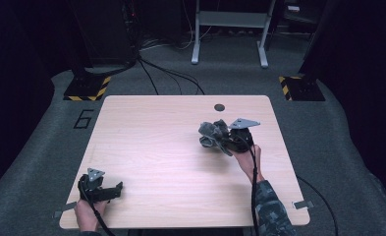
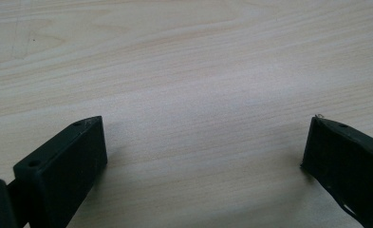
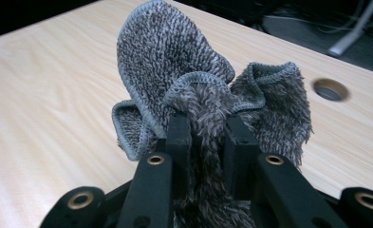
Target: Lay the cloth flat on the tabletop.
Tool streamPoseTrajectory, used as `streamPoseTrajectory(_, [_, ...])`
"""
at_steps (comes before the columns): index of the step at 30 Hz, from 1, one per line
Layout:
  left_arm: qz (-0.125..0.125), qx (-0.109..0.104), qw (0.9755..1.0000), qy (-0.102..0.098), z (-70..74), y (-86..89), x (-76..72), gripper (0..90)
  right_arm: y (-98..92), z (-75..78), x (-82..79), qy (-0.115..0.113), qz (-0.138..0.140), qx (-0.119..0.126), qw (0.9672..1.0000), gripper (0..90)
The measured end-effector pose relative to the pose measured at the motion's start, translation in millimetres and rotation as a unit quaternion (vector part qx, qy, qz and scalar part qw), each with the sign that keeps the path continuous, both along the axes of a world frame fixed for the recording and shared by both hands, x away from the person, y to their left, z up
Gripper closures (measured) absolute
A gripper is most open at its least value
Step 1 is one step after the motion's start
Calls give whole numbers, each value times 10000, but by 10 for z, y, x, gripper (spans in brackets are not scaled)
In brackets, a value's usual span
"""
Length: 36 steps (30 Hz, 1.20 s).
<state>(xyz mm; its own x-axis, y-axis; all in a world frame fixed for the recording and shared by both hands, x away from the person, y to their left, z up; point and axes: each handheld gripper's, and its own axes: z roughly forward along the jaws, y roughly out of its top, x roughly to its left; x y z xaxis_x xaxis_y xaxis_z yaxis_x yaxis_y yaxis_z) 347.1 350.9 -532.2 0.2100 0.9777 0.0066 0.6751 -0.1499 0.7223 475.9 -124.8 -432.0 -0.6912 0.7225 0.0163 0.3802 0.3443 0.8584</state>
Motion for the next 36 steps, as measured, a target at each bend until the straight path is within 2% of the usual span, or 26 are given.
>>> streamPoseTrajectory(6, [27,-7,10000,-28,-2,-8,-2,4,211,-47,-146,-20,303,-57,9995,748])
streamPoseTrajectory(12, [36,79,9999,-60,1,-22,-16,4,389,-277,-353,98,655,-134,9977,728])
streamPoseTrajectory(13, [34,59,10000,-49,0,-19,-14,3,416,-336,-365,129,743,-236,9969,695])
streamPoseTrajectory(14, [27,63,10000,-65,-1,-13,-8,3,441,-396,-362,186,754,-355,9963,613])
streamPoseTrajectory(16, [36,40,10000,-16,3,-10,-9,0,462,-491,-353,421,655,-437,9960,381])
streamPoseTrajectory(17, [134,107,9998,-87,1,-15,-13,0,440,-510,-369,465,675,-417,9958,306])
streamPoseTrajectory(20, [119,161,9997,-129,4,-27,-15,0,377,-471,-436,418,570,-354,9969,226])
streamPoseTrajectory(23, [91,32,9999,-88,25,-48,-11,2,333,-362,-543,272,425,-360,9981,226])
streamPoseTrajectory(25, [12,-146,9997,-213,93,-113,-10,2,343,-295,-613,158,410,-396,9982,251])
streamPoseTrajectory(26, [-95,-130,9995,-268,145,-162,-5,2,355,-270,-646,118,473,-398,9980,276])
streamPoseTrajectory(27, [-198,-204,9990,-333,194,-227,7,2,371,-255,-670,36,517,-464,9976,309])
streamPoseTrajectory(29, [-524,-299,9977,-314,291,-359,55,22,421,-251,-701,26,535,-516,9972,377])
streamPoseTrajectory(32, [-979,-301,9944,-270,397,-589,169,52,509,-280,-709,75,498,-554,9972,457])
streamPoseTrajectory(33, [-979,-301,9944,-270,397,-589,169,69,539,-292,-710,66,502,-595,9969,485])
streamPoseTrajectory(34, [-1235,-328,9916,-216,454,-748,256,76,571,-306,-719,81,461,-629,9969,493])
streamPoseTrajectory(35, [-1305,-296,9907,-242,481,-830,297,77,601,-319,-721,64,467,-633,9969,506])
streamPoseTrajectory(36, [-1305,-296,9907,-242,481,-830,297,84,601,-319,-721,64,467,-633,9969,506])
